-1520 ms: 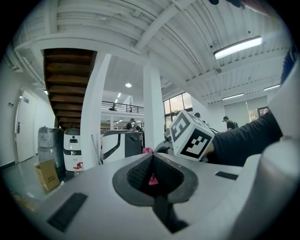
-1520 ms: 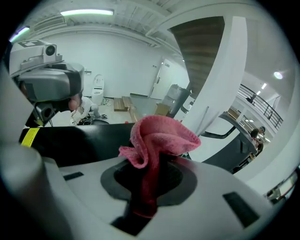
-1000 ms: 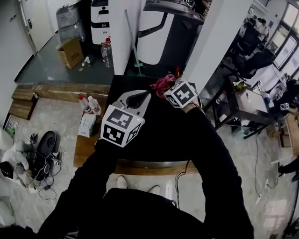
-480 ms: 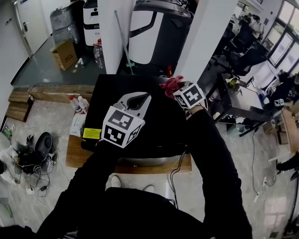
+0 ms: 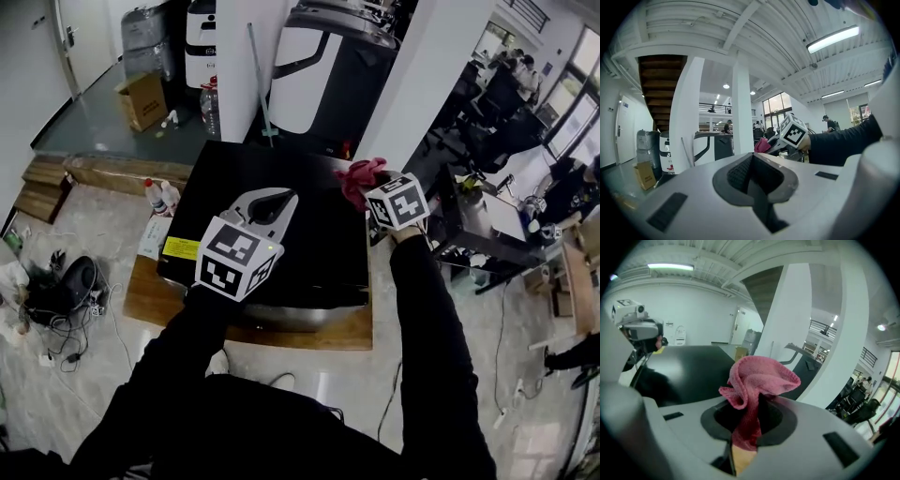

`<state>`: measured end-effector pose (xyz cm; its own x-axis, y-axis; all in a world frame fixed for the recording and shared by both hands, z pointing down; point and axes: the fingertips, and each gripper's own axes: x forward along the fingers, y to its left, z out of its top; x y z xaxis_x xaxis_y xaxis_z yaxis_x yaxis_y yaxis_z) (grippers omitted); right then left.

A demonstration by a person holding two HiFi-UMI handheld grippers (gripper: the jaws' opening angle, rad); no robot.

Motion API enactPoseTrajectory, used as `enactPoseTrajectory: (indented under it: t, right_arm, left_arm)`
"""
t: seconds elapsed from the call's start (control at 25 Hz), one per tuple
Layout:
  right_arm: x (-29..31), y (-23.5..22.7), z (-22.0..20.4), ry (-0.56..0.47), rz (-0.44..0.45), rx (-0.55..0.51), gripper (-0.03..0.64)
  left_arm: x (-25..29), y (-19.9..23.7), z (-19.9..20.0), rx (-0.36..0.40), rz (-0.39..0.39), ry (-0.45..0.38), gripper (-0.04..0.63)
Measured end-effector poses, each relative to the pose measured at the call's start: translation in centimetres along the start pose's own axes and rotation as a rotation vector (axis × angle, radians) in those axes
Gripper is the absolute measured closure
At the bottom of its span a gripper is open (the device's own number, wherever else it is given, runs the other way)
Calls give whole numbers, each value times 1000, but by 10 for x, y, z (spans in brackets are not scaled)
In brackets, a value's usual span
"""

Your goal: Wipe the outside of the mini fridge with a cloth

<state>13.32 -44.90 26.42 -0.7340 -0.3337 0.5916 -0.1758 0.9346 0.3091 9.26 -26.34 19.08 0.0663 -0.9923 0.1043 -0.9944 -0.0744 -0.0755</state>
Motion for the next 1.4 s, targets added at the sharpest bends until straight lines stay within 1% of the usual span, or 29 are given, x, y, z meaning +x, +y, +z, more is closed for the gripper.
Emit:
enactPoseTrajectory:
  t: [0.16,0.28,0.44,0.52,0.6,0.72,0.88,1.0,1.12,1.24,1.4]
  right_arm:
    - [-37,28,41,-120,28,-32,532]
    - [-60,60,71,-195,67,-51,532]
    - [-84,128,113,-270,196,-64,532]
    - [-87,169,134,-285,261,-78,532]
    - [-85,207,150,-291,298,-97,531]
    - [-69,254,167,-284,335,-119,529]
    - [-34,311,179,-245,396,-113,529]
    - [-6,346,177,-184,433,-106,529]
    - [22,372,166,-106,455,-96,529]
    - [40,381,155,-58,417,-123,529]
    - [48,380,153,-41,339,-199,531]
  left_arm:
    - [-23,7,6,10,44,-13,591]
    - [-45,15,9,10,70,-24,591]
    - [-83,31,12,2,82,-47,591]
    - [-104,45,11,-7,94,-54,591]
    - [-124,60,6,-19,104,-57,591]
    - [-150,84,-5,-34,119,-56,591]
    - [-182,119,-27,-50,137,-34,591]
    - [-200,141,-42,-74,145,-25,591]
    - [-211,151,-58,-103,123,-9,591]
    - [-214,151,-67,-103,100,3,591]
    - [-214,148,-71,-116,76,4,591]
